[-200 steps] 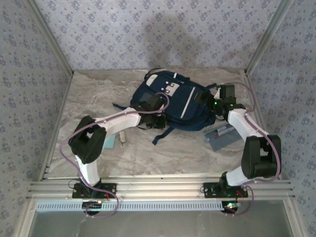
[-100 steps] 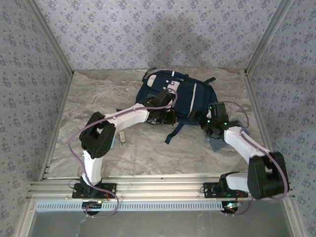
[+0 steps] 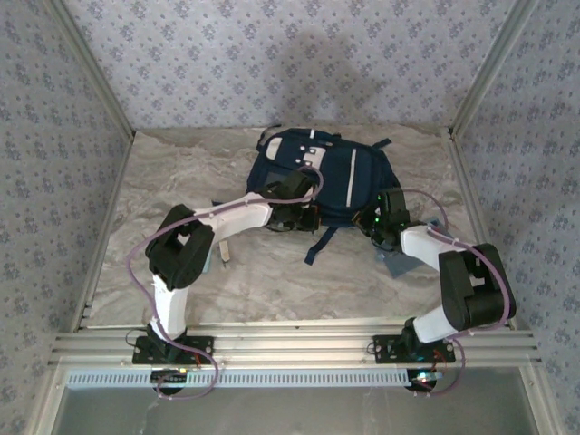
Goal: Pack books, pencil case, and school supplies into a backpack
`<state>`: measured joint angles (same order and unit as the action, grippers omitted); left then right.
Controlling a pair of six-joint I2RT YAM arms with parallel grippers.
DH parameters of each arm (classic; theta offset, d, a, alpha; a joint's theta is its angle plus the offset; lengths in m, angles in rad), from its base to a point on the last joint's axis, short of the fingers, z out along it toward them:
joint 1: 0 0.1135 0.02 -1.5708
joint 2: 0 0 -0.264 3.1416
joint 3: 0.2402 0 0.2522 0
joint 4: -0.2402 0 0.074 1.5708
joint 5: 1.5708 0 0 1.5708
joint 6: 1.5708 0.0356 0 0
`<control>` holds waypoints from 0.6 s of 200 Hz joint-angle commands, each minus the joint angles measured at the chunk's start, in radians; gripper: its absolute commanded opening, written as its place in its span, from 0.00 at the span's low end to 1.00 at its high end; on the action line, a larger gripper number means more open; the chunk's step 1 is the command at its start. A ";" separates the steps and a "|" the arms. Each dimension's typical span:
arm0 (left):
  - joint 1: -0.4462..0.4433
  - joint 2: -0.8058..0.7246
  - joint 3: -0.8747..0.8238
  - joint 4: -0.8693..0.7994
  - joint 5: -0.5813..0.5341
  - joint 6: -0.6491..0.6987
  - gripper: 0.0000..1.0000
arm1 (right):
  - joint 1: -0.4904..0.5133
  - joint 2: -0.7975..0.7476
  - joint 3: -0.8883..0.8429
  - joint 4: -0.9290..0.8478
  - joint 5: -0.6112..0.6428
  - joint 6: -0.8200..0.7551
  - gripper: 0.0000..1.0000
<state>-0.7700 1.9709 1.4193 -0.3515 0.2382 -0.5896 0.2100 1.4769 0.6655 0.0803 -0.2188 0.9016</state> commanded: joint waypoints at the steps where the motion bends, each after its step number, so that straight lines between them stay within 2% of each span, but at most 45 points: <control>1: 0.083 -0.074 -0.047 -0.077 -0.114 0.048 0.00 | -0.034 -0.037 -0.021 0.003 0.110 -0.020 0.00; 26: 0.125 -0.086 -0.046 -0.126 -0.180 0.086 0.00 | -0.035 -0.051 -0.037 0.004 0.103 -0.016 0.00; 57: 0.126 -0.097 -0.022 -0.159 -0.208 0.111 0.00 | -0.009 -0.046 -0.025 -0.002 0.092 -0.016 0.00; 67: 0.126 -0.096 -0.013 -0.168 -0.202 0.111 0.09 | 0.001 -0.046 -0.020 -0.006 0.084 -0.014 0.00; 79: 0.126 -0.099 -0.004 -0.180 -0.185 0.105 0.29 | 0.010 -0.047 -0.008 -0.015 0.066 -0.013 0.00; 85: 0.126 -0.102 -0.003 -0.184 -0.175 0.101 0.38 | 0.017 -0.049 -0.002 -0.022 0.061 -0.013 0.08; 89: 0.127 -0.106 -0.002 -0.187 -0.171 0.098 0.42 | 0.021 -0.051 0.002 -0.028 0.059 -0.015 0.17; 103: 0.126 -0.127 -0.006 -0.192 -0.159 0.086 0.49 | 0.034 -0.067 0.017 -0.058 0.058 -0.023 0.42; 111: 0.126 -0.143 -0.011 -0.197 -0.155 0.081 0.51 | 0.040 -0.081 0.022 -0.077 0.063 -0.030 0.50; 120: 0.127 -0.161 -0.014 -0.200 -0.157 0.077 0.52 | 0.044 -0.101 0.026 -0.095 0.069 -0.038 0.53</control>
<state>-0.6479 1.8980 1.3972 -0.4793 0.1287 -0.5049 0.2386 1.4384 0.6510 0.0559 -0.1963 0.8967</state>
